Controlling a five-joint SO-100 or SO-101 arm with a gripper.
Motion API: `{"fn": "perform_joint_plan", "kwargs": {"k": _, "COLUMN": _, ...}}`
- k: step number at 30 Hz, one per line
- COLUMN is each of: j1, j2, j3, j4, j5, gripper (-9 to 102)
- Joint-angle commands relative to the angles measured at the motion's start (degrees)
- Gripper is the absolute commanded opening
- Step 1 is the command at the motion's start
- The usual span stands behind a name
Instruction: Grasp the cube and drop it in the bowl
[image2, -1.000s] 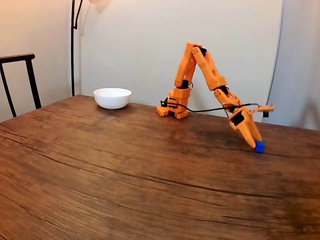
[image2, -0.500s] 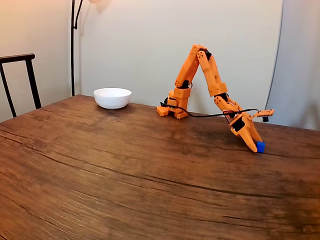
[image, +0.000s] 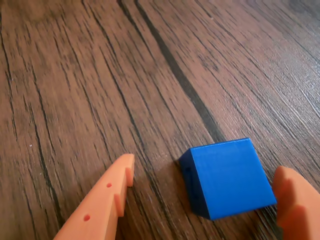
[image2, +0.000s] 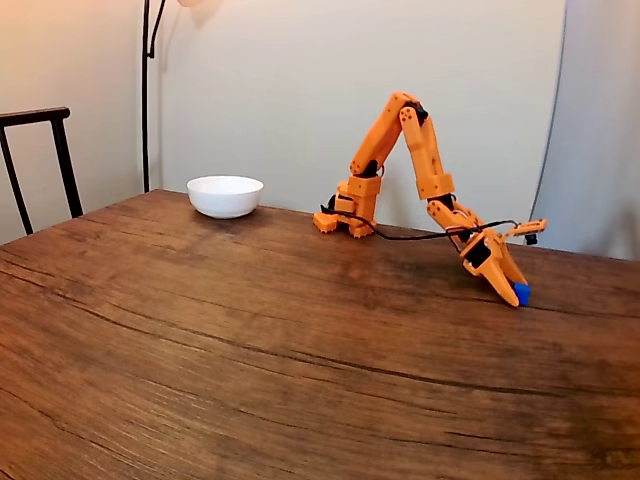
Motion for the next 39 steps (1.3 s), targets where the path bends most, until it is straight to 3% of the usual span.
{"fn": "perform_joint_plan", "kwargs": {"k": 1, "j1": 0.53, "j2": -0.53, "j3": -1.32, "j4": -1.85, "j5": -0.26, "gripper": 37}}
{"fn": "perform_joint_plan", "kwargs": {"k": 8, "j1": 0.97, "j2": -0.97, "j3": -1.32, "j4": -2.11, "j5": -0.26, "gripper": 36}}
{"fn": "perform_joint_plan", "kwargs": {"k": 17, "j1": 1.05, "j2": -0.97, "j3": -1.14, "j4": -1.67, "j5": -0.26, "gripper": 13}}
{"fn": "perform_joint_plan", "kwargs": {"k": 26, "j1": 1.05, "j2": -0.97, "j3": -0.44, "j4": -1.67, "j5": -2.2, "gripper": 13}}
{"fn": "perform_joint_plan", "kwargs": {"k": 31, "j1": 1.05, "j2": -0.35, "j3": -0.53, "j4": -1.93, "j5": -2.2, "gripper": 3}}
{"fn": "perform_joint_plan", "kwargs": {"k": 39, "j1": 3.52, "j2": 1.14, "j3": -2.99, "j4": -1.67, "j5": -1.49, "gripper": 1}}
